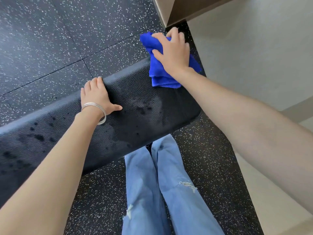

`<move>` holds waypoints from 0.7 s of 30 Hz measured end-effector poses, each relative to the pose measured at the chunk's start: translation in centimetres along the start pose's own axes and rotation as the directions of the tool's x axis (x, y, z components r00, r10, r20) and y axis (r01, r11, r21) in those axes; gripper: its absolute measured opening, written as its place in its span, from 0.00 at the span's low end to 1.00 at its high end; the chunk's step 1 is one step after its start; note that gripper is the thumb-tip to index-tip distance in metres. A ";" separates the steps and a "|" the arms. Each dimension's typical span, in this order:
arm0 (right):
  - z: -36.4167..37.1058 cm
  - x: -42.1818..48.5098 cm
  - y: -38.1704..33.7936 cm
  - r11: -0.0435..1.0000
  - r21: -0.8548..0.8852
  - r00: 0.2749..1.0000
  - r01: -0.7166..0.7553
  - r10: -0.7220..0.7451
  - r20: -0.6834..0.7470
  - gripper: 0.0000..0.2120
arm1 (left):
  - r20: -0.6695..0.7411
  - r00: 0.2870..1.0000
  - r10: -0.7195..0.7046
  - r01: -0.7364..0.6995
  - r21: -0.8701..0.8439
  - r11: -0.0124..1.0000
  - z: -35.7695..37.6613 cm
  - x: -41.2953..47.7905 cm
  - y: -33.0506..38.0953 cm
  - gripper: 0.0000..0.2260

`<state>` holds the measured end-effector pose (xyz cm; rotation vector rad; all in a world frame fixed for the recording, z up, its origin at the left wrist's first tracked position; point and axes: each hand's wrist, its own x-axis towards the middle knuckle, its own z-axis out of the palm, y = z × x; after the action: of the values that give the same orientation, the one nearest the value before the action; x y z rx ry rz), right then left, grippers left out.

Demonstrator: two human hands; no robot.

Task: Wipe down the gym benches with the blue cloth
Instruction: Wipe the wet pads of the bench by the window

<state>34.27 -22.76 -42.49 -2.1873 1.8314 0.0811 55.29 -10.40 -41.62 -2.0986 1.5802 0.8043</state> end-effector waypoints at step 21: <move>6.0 -20.2 3.1 0.880 -0.061 0.874 0.470 -0.474 -0.102 0.33 | -0.068 0.997 0.034 -0.039 -0.076 0.996 0.5 0.0 -0.8 0.53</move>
<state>28.24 -2.43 -44.29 -2.6460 1.2959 -0.1190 55.99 -9.84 -42.02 -2.1776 1.6514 0.8288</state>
